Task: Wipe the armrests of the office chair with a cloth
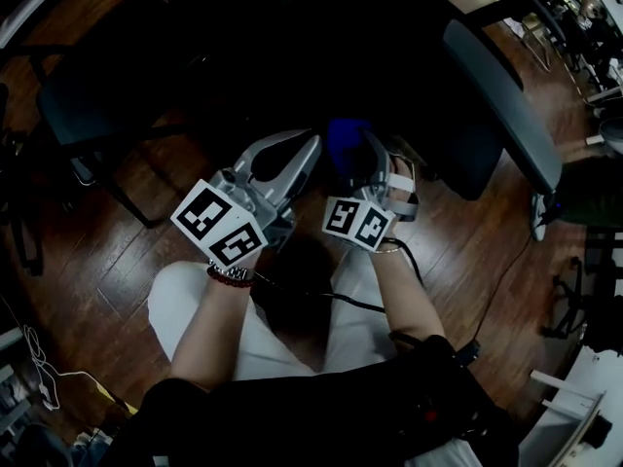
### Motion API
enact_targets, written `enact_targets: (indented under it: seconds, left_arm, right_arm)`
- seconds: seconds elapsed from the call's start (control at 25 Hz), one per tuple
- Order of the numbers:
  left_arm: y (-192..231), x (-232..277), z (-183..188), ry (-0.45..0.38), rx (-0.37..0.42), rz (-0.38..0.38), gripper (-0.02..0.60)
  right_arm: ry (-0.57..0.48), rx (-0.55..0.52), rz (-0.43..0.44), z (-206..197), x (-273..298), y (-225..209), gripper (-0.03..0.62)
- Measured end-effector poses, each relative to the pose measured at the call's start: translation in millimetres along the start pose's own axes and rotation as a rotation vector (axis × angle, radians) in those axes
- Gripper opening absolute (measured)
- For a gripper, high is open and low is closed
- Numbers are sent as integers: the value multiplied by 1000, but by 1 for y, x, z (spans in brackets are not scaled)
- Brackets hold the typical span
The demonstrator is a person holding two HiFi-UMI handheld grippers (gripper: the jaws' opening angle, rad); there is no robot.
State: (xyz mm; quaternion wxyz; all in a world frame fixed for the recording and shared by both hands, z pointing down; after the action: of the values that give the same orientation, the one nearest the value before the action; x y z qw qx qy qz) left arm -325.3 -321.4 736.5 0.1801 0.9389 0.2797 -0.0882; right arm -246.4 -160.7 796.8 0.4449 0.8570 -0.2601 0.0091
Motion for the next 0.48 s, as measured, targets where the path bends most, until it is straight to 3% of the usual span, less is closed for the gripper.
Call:
enact_targets:
  seconds: [0.12, 0.28, 0.36, 0.48]
  left_arm:
    - [-16, 14, -13, 69, -54, -26, 5]
    - [-79, 36, -26, 200, -29, -218, 6]
    - [-121, 18, -15, 246, -35, -248, 6]
    - [-200, -13, 35, 305, -110, -208, 6]
  right_arm:
    - [113, 73, -1, -22, -23, -11, 52]
    - [237, 187, 13, -45, -89, -56, 52]
    - [209, 232, 89, -38, -116, -79, 52]
    - [107, 320, 254, -19, -161, -116, 52]
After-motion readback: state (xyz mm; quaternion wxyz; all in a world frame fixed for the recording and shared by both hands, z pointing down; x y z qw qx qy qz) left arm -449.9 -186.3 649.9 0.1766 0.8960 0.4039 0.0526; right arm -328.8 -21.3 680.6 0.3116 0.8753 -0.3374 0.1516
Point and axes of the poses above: the fingertips, and each gripper's own axes: x forward along the fingers, y to its left, z out of its top, the point moved 10 cm from there along -x, backward along the fingers, and after that the axes turned 13 degrees about x, right-handed, at the moved point
